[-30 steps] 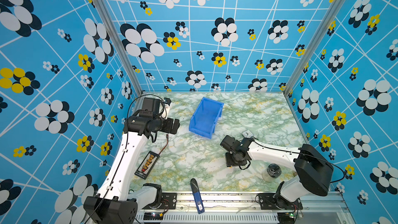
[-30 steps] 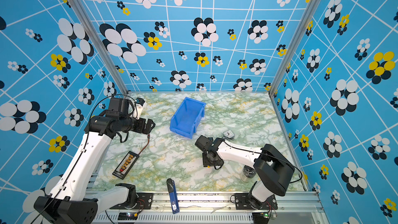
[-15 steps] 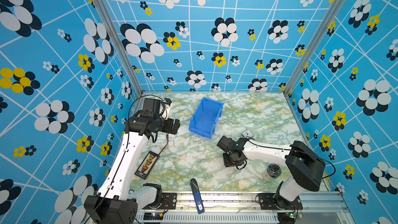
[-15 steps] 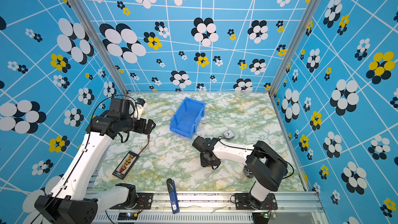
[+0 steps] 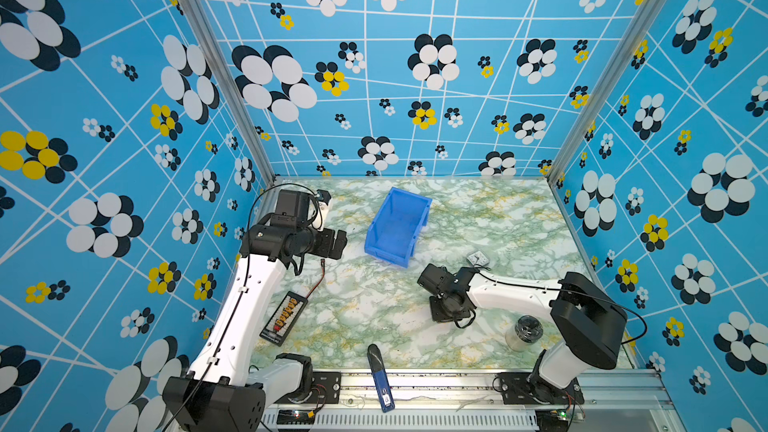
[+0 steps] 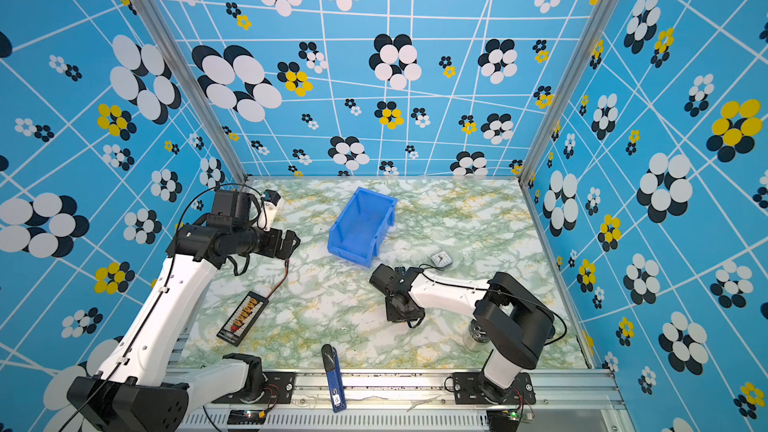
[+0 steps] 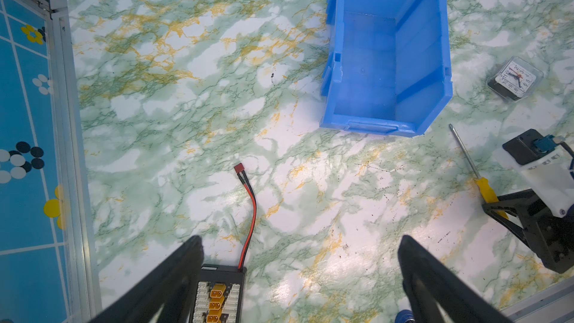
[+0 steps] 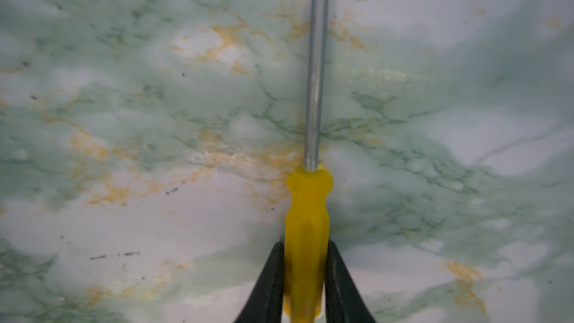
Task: Put the screwdriver in the bin
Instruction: 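Lower the right gripper and close it on the yellow screwdriver handle, then lift the screwdriver with the right gripper and carry it over the blue bin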
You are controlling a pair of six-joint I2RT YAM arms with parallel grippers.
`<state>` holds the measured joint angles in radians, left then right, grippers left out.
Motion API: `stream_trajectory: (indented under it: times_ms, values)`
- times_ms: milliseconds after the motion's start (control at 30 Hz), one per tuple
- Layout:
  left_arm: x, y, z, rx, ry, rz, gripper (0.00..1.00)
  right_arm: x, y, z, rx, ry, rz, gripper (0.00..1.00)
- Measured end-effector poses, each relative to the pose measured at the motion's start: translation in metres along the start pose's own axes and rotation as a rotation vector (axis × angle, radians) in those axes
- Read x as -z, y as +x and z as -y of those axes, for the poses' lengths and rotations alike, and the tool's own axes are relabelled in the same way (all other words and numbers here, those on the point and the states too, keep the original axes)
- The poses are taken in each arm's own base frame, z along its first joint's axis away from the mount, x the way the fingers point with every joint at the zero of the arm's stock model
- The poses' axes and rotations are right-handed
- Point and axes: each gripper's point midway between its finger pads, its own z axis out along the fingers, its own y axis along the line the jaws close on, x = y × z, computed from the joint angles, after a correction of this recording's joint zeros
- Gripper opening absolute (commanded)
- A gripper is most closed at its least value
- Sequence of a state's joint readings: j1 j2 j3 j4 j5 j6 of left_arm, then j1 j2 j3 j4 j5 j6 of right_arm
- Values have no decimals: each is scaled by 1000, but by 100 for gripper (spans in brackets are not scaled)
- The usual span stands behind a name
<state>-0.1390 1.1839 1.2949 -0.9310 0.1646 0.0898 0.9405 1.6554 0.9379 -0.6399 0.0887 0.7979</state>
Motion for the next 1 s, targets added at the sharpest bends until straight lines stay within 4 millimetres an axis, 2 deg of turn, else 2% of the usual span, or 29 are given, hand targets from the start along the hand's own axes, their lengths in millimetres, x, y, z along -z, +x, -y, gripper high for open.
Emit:
stream_trajectory:
  times_ms: [333, 833, 1000]
  values:
    - [0, -3, 0, -3, 0, 15, 99, 5, 0, 5, 4, 19, 11, 17]
    - [-2, -8, 7, -23, 16, 32, 99, 58, -9, 16, -7, -17, 124, 16]
    - [-9, -6, 7, -27, 20, 8, 99, 90, -28, 8, 12, -30, 179, 17]
